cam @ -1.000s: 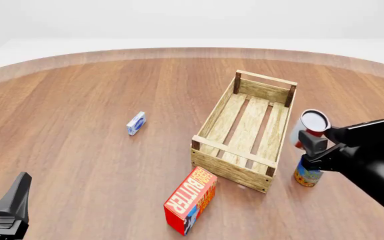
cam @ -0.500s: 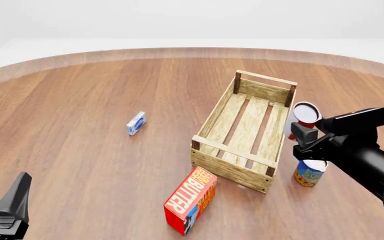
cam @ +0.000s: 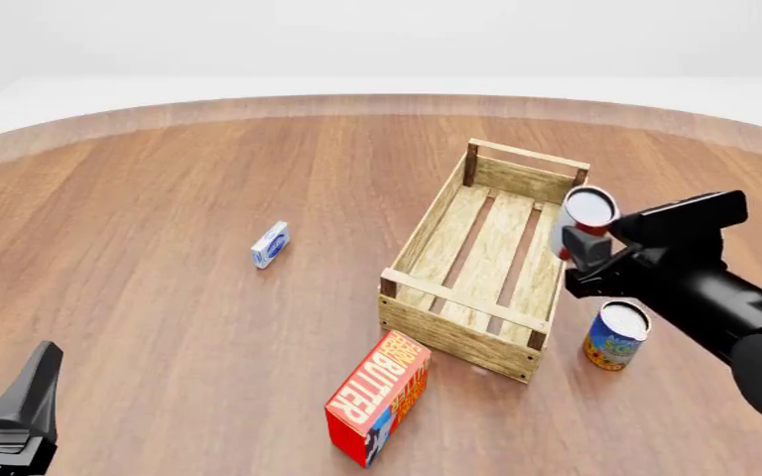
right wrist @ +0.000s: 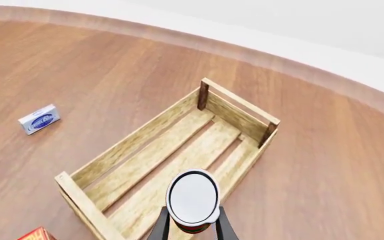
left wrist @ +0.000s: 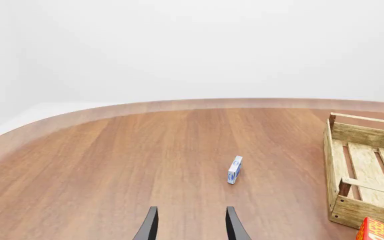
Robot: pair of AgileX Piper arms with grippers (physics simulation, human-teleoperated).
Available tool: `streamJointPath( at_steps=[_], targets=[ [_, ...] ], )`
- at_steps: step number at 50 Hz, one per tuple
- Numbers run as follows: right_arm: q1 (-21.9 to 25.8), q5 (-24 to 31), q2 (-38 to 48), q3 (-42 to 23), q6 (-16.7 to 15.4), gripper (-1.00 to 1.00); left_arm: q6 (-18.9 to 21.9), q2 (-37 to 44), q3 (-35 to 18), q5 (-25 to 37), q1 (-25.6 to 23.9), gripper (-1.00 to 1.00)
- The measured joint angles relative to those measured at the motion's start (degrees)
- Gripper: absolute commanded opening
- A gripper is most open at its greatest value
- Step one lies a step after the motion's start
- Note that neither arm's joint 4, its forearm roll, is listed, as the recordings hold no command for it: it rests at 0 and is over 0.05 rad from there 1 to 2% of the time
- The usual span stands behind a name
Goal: Pick up the tomato sauce, and put it in the wooden tray.
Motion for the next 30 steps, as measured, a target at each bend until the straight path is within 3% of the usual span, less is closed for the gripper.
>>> streamJointPath(
  at_steps=[30],
  targets=[
    [1.2,-3.8,6.8,-3.0,-0.5,-1.00,0.0,0.0,0.0,0.0,0.0,1.00]
  ],
)
